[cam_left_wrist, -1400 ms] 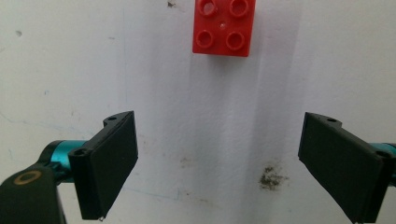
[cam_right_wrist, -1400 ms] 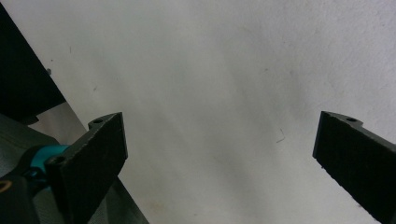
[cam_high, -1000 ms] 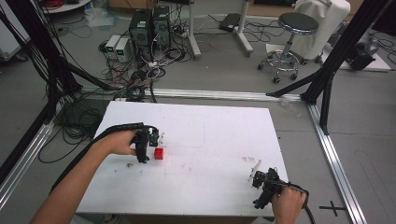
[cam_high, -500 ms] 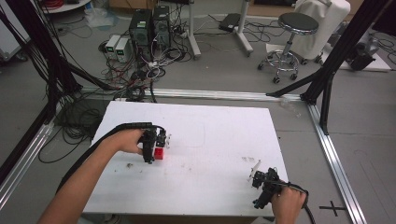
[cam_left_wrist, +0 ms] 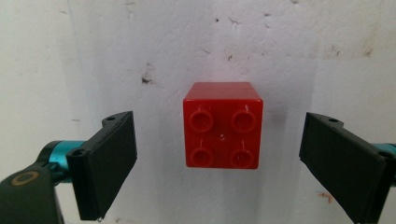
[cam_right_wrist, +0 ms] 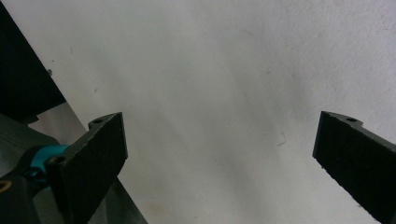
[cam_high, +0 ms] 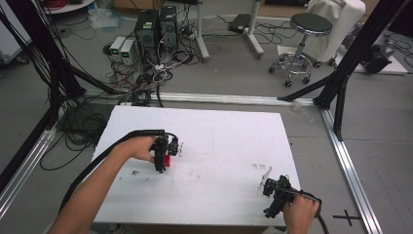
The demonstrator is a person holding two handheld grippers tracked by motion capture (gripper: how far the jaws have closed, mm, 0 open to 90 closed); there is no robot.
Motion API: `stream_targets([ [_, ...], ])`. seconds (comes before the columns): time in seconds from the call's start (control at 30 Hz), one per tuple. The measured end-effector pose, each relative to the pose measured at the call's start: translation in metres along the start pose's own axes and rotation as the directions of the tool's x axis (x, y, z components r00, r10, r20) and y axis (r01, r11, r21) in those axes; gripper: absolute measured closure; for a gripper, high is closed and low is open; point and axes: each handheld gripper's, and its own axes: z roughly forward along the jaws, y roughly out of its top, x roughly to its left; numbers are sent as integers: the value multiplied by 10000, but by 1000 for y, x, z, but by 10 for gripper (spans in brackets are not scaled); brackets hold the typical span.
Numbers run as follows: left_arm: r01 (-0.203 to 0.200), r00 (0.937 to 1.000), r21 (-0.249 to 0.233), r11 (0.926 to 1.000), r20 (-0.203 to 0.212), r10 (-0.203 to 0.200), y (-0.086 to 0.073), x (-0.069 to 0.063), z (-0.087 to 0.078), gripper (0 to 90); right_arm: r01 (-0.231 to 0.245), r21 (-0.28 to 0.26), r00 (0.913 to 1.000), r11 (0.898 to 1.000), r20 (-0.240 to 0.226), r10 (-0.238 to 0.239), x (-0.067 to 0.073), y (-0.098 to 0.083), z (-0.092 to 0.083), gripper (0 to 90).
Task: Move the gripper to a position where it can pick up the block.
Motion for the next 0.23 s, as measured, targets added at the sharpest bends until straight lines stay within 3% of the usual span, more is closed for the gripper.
stream_targets([
  [0.23,35,10000,30,10000,-26,-35,-1,0,-1,115,60,25,10000,10000,23,-60,0,0,0,21],
])
